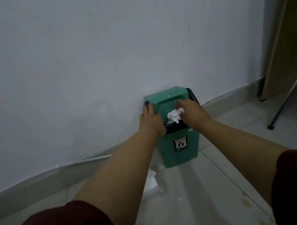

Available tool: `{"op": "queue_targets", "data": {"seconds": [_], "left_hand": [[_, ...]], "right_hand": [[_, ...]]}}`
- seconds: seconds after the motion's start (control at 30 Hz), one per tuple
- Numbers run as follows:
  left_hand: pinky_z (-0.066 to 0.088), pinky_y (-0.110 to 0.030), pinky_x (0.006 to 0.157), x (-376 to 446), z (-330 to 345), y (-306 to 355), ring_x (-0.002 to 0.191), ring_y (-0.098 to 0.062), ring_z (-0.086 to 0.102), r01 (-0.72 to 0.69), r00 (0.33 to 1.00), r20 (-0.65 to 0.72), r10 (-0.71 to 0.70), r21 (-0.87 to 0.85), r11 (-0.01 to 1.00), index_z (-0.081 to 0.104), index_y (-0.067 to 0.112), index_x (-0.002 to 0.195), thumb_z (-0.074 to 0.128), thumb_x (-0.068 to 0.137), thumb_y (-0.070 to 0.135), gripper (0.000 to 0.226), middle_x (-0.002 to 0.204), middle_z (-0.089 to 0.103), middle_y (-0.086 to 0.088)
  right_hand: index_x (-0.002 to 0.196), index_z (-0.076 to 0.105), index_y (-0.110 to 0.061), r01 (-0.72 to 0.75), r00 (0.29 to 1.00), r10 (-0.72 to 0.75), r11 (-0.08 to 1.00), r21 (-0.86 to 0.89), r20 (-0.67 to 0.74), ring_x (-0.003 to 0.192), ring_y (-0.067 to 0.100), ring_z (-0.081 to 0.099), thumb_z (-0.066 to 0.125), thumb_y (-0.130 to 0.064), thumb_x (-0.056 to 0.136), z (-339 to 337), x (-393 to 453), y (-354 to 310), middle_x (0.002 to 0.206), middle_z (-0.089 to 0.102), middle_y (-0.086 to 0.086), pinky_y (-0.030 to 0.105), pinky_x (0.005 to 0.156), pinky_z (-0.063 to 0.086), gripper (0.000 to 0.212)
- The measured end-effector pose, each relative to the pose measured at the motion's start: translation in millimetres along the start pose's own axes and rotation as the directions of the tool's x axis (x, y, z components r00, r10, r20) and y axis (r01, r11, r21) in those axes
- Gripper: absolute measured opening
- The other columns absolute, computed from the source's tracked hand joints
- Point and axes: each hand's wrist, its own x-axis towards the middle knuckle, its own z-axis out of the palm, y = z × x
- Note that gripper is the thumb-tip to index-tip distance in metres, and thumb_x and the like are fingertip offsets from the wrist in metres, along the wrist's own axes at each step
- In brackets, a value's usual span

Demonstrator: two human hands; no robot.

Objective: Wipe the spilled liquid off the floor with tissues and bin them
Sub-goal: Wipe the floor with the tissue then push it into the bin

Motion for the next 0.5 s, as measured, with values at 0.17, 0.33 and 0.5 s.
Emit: {"op": "queue_targets", "data": {"seconds": [0.17,0.33,0.5], "left_hand": [[0.018,-0.047,0.116,4.3,2.6,-4.6,0.146,-0.032,-0.002,-0.021,1.000,-0.020,0.021,-0.027,0.999,0.015,0.009,0.148,0.049,0.089,0.019,0.069,0.159,-0.007,-0.011],[0.023,-0.045,0.116,5.4,-4.7,-10.0,0.142,-0.029,0.013,-0.045,0.997,-0.060,0.040,-0.085,0.995,0.001,0.009,0.150,0.049,0.088,0.017,0.079,0.156,0.010,-0.009],[0.017,-0.045,0.118,14.3,-14.7,-8.7,0.146,-0.031,0.003,-0.012,0.999,-0.040,0.009,-0.065,0.998,0.008,0.006,0.149,0.049,0.091,0.024,0.074,0.159,-0.001,-0.013]], "right_hand": [[0.109,0.067,-0.006,-0.100,0.951,0.161,0.968,-0.232,0.263,0.119,0.029,0.053,0.018,-0.047,0.101,21.0,-0.6,-7.2,0.118,0.063,0.017,0.046,0.117,0.011,0.064],[0.103,0.058,-0.011,-0.057,0.980,0.072,0.995,-0.085,0.186,0.110,0.032,0.057,0.028,-0.046,0.099,14.9,0.1,-7.7,0.115,0.063,0.017,0.042,0.096,0.038,0.045],[0.118,0.066,-0.018,-0.013,0.961,0.083,0.967,-0.256,0.265,0.122,0.028,0.051,0.014,-0.058,0.098,16.1,-9.0,-4.6,0.124,0.062,0.014,0.047,0.115,0.016,0.069]]}}
